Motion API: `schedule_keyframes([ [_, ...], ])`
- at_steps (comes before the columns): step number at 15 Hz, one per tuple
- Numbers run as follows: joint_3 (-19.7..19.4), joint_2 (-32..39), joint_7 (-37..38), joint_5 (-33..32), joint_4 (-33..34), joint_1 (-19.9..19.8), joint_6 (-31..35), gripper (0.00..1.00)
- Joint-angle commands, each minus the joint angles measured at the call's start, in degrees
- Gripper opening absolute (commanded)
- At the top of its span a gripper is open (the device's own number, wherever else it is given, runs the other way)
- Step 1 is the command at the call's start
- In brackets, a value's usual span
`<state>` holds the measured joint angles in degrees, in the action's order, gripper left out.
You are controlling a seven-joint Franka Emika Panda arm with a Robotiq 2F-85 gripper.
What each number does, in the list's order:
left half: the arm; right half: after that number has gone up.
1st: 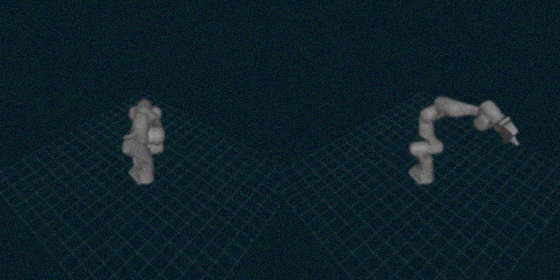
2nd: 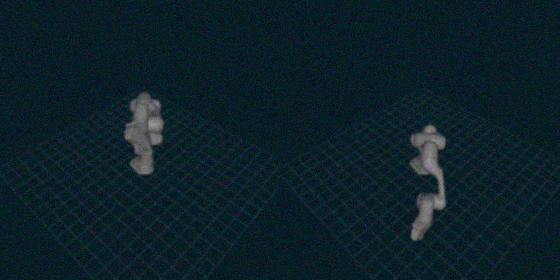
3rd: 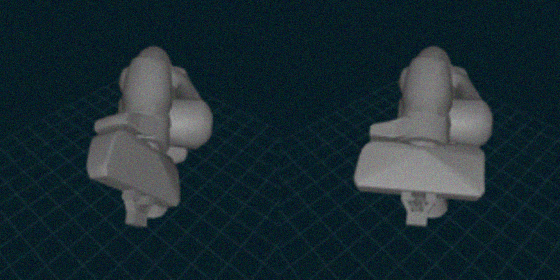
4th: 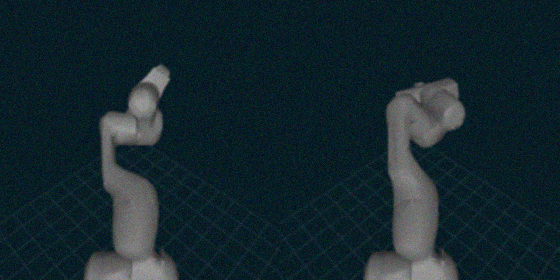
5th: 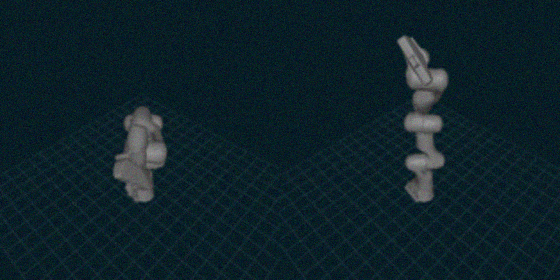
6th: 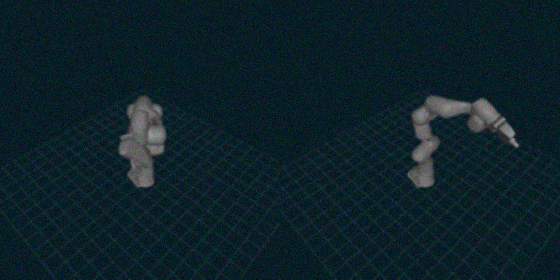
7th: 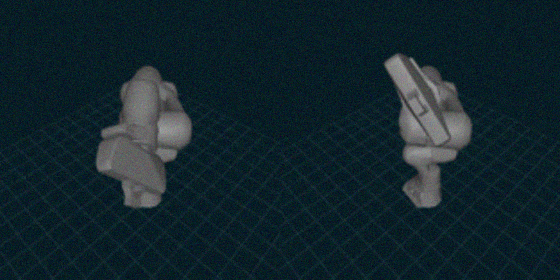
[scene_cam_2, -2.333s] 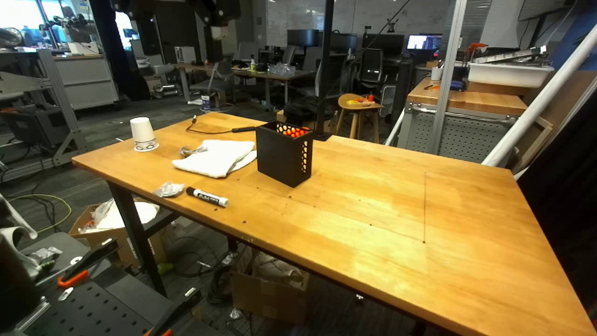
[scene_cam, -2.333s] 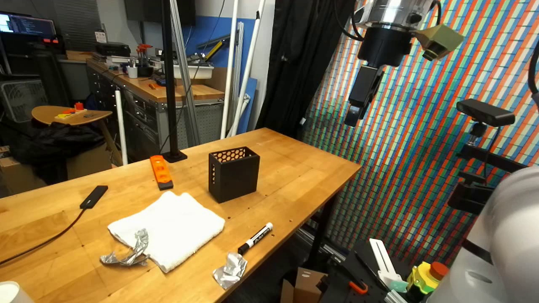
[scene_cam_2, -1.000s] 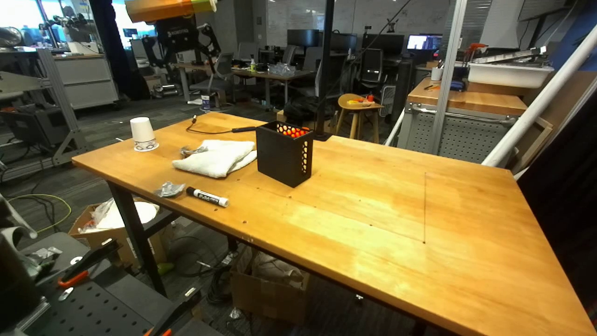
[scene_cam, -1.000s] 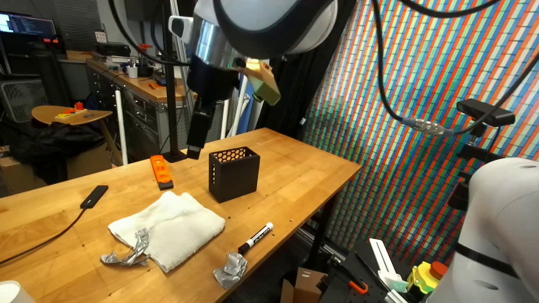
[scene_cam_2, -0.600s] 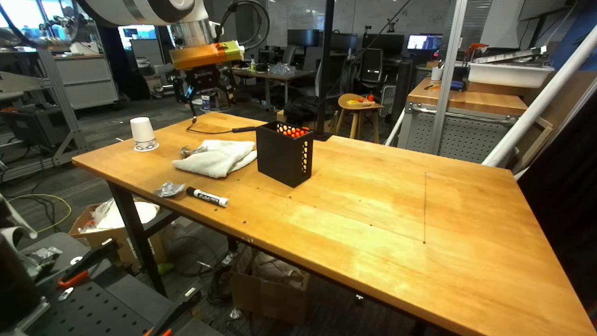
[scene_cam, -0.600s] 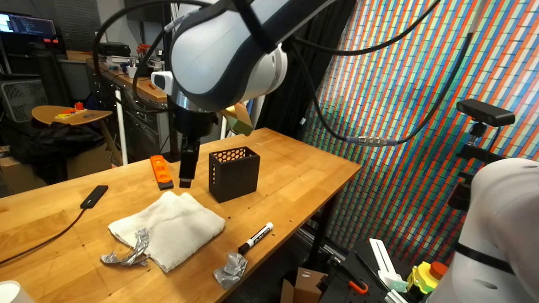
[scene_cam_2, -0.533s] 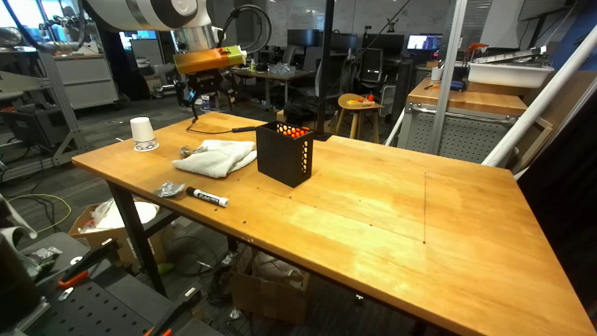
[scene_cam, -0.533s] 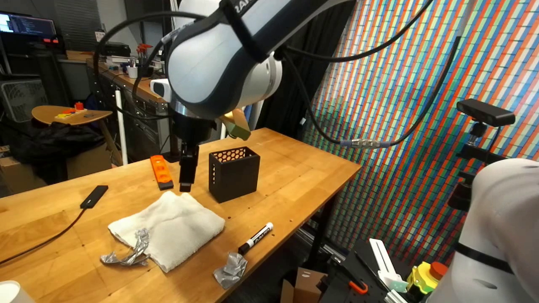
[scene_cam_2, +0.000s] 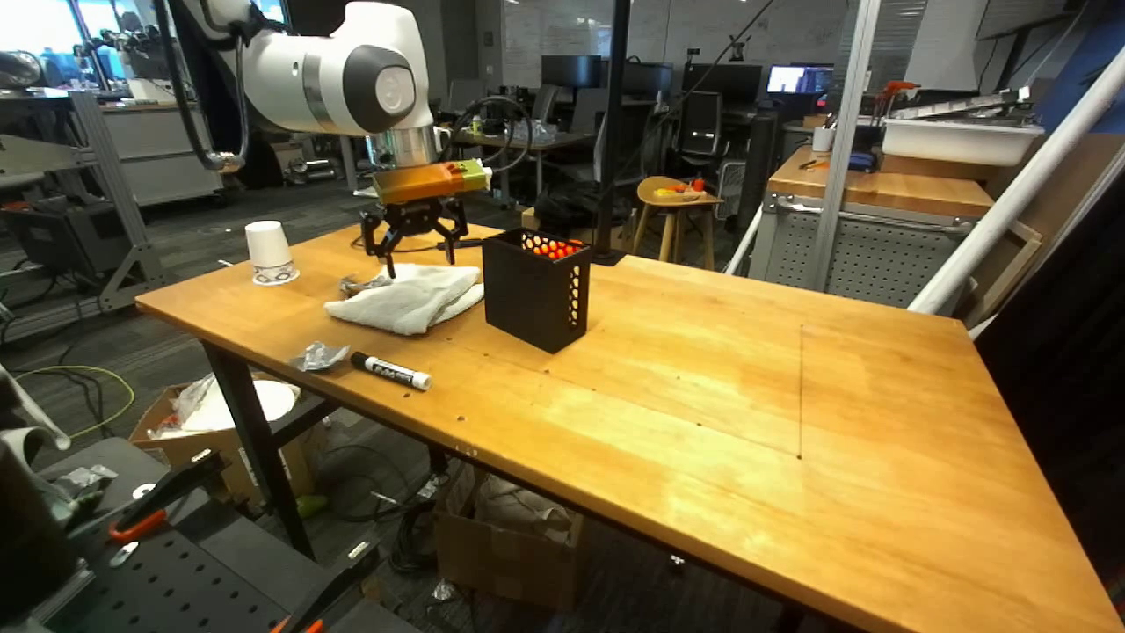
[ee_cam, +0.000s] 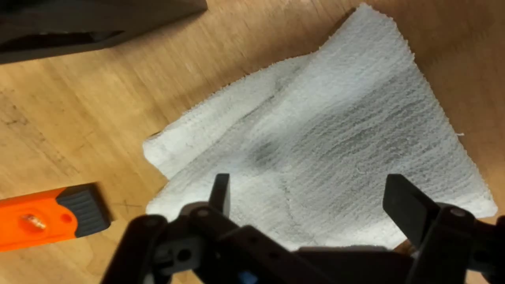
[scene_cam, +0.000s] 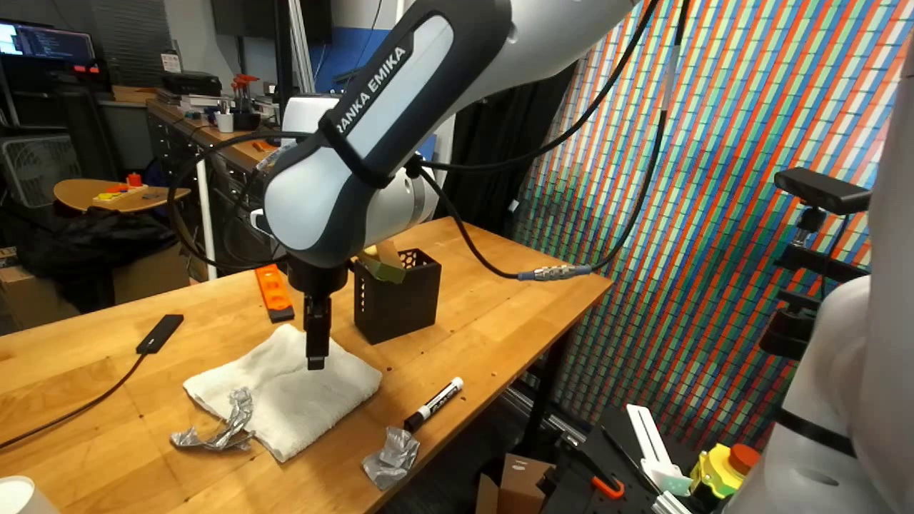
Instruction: Put the towel in the box
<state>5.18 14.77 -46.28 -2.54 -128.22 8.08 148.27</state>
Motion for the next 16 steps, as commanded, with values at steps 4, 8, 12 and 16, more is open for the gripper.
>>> schedule_keyframes([
  [4,5.59,4.52,-6.99,-0.46,0.67,-4.12,0.06,1.0],
  [8,7.82,5.74,-9.01,-0.45,-0.63,-4.02,-0.86,1.0],
  [12,8.28,5.71,-10.07,-0.26,-1.54,-4.36,-1.56,1.0],
  [16,7.64,6.25,-8.79,-0.13,-1.46,-4.33,-1.56,0.68],
])
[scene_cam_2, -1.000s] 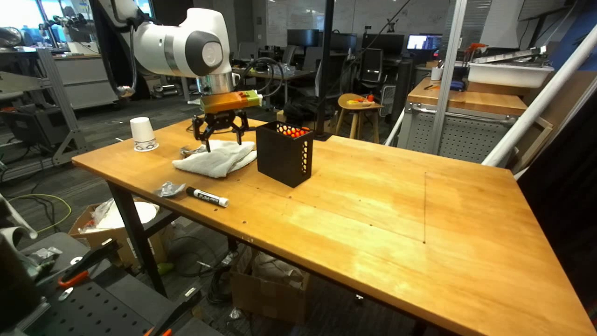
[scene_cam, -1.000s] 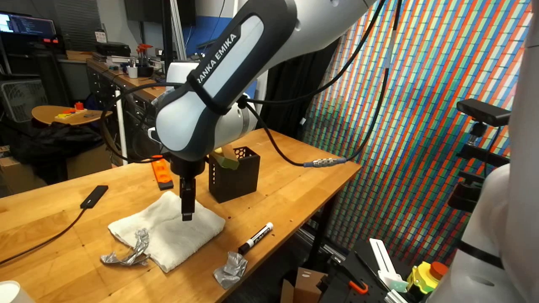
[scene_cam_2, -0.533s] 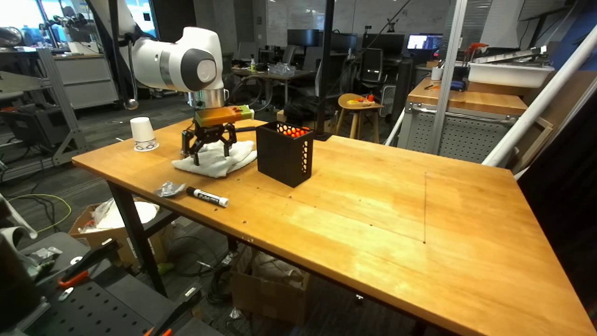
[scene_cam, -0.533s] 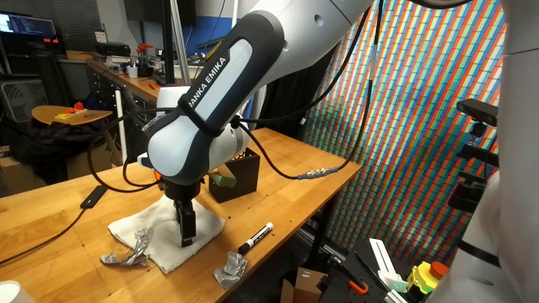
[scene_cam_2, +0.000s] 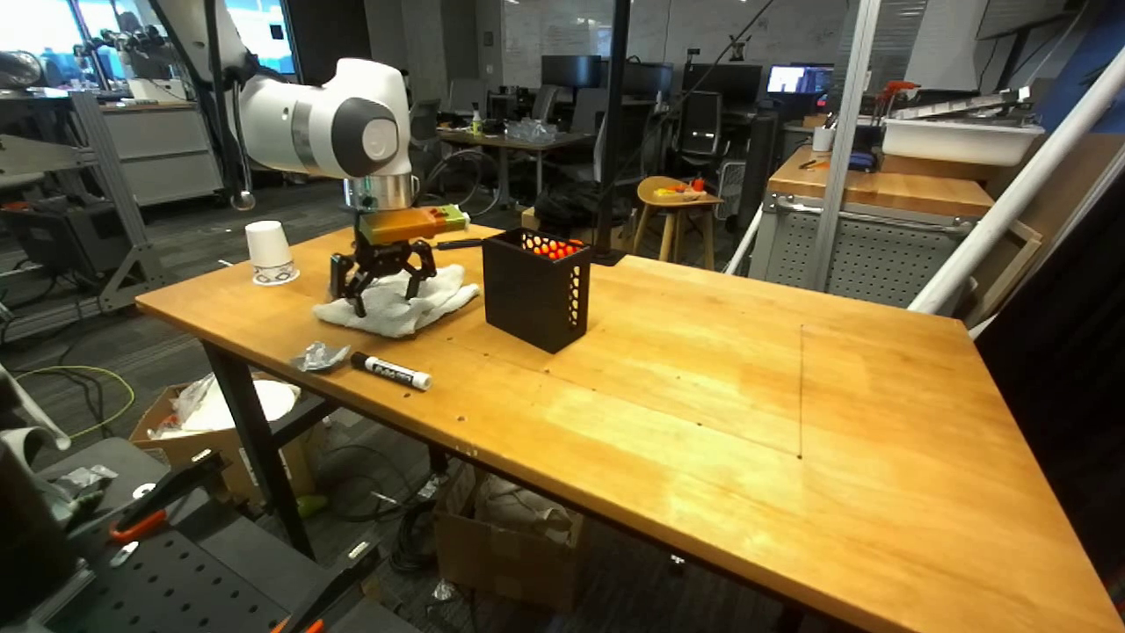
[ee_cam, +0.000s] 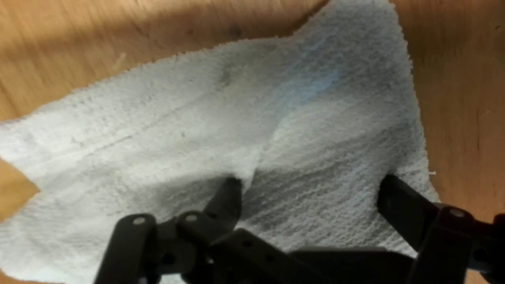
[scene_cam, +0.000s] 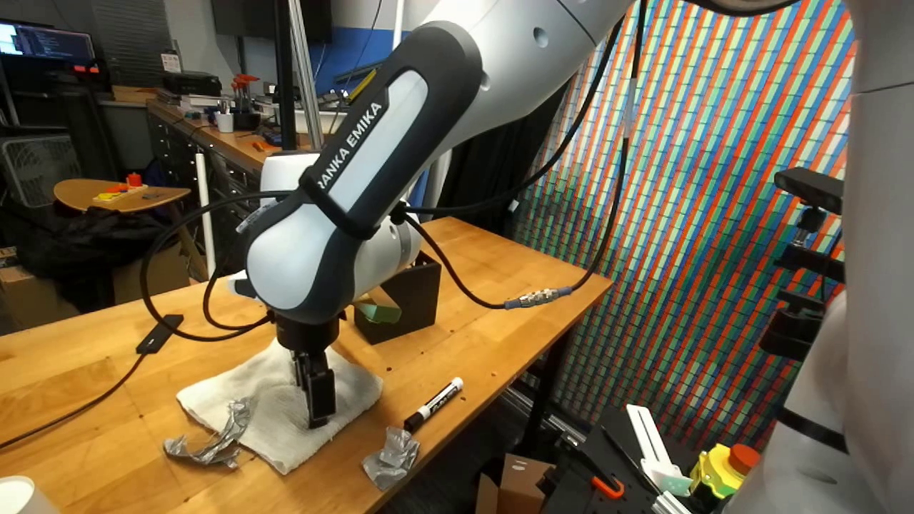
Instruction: Put the towel in the box
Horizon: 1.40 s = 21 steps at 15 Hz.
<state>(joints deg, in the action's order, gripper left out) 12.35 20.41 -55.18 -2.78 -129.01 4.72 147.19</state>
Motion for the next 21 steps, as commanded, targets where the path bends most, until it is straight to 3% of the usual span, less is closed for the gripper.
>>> schedule_keyframes([
  [1,0.43,0.5,0.43,0.25,-0.72,-1.0,-0.5,0.59],
  [6,0.33,-0.15,0.79,0.81,-0.93,-1.86,-0.49,0.2],
  [9,0.18,-1.97,1.69,1.63,-1.08,-2.84,-0.47,0.03],
  [11,0.16,-4.07,1.99,2.47,-1.27,-3.83,-0.77,0.07],
  [14,-0.08,-9.41,2.36,4.31,-1.54,-5.29,-2.38,0.0],
  [16,-0.6,-13.22,2.96,5.94,-1.22,-5.62,-3.86,0.02],
  [21,-4.14,-22.47,7.09,8.67,1.49,-4.69,-12.77,0.03],
])
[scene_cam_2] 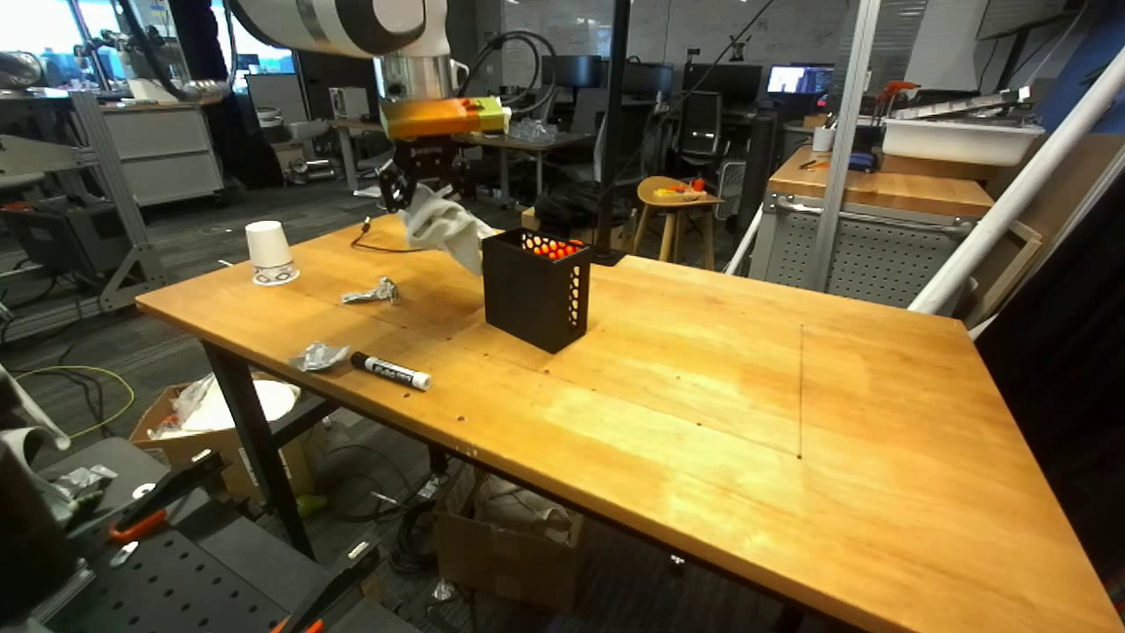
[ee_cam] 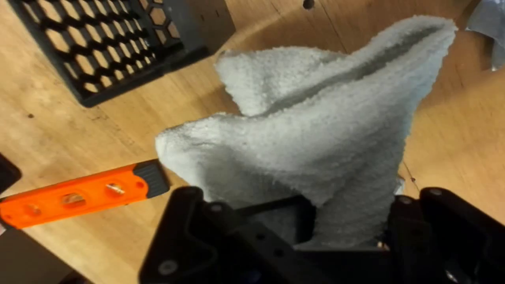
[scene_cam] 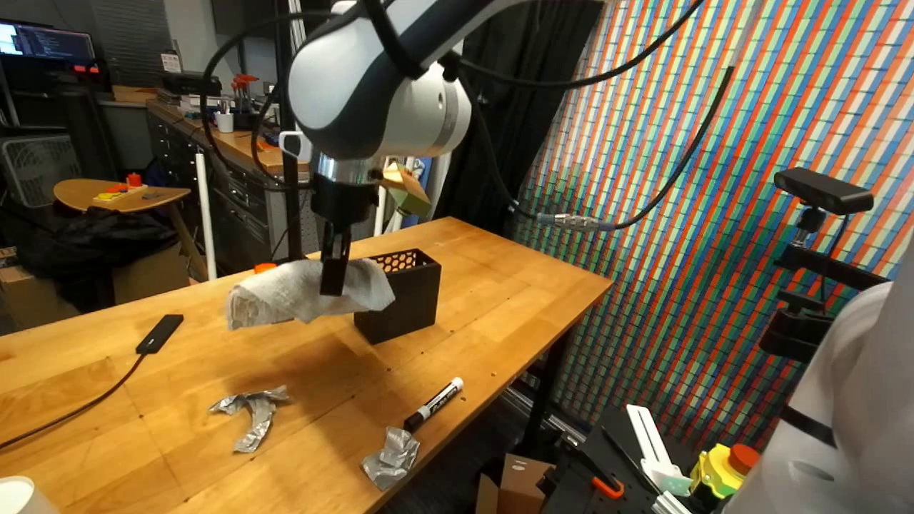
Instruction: Put the towel in the box
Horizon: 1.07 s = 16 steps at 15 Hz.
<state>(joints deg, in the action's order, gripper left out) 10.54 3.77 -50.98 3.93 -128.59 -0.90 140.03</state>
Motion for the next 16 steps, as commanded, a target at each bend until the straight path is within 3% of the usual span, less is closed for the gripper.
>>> schedule_keyframes([
  [1,-3.56,-7.29,4.09,2.44,1.95,0.67,-7.59,0.03],
  [8,-11.19,-8.03,18.13,-0.26,8.47,-0.96,-11.88,0.03],
  [13,-11.14,-4.45,36.39,-5.69,10.69,-0.68,-16.18,0.01],
  [16,-10.73,-1.56,42.7,-5.41,11.33,-0.04,-17.33,0.01],
])
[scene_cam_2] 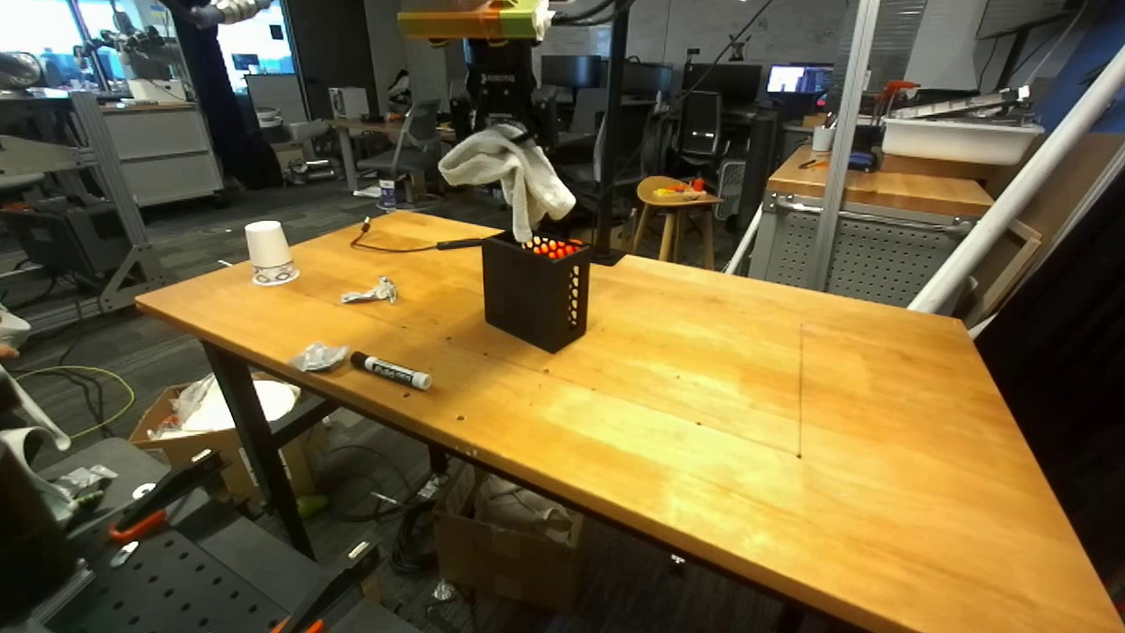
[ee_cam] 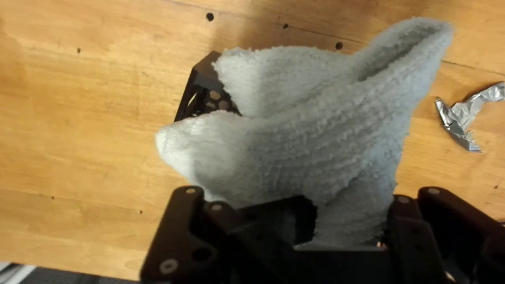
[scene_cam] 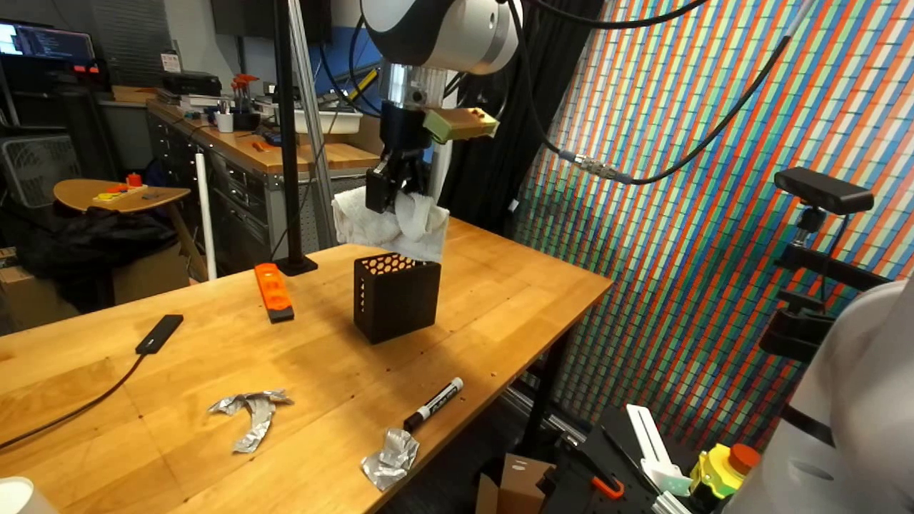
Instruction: Put the towel in the box
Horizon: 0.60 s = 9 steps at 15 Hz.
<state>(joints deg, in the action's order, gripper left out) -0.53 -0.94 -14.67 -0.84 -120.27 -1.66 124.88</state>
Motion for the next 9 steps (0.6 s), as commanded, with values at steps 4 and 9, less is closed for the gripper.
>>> schedule_keyframes([
  [4,-0.38,7.18,10.36,-0.35,4.61,0.29,-1.06,0.02],
  [9,-2.07,12.16,10.3,0.59,6.87,-1.58,0.08,0.02],
])
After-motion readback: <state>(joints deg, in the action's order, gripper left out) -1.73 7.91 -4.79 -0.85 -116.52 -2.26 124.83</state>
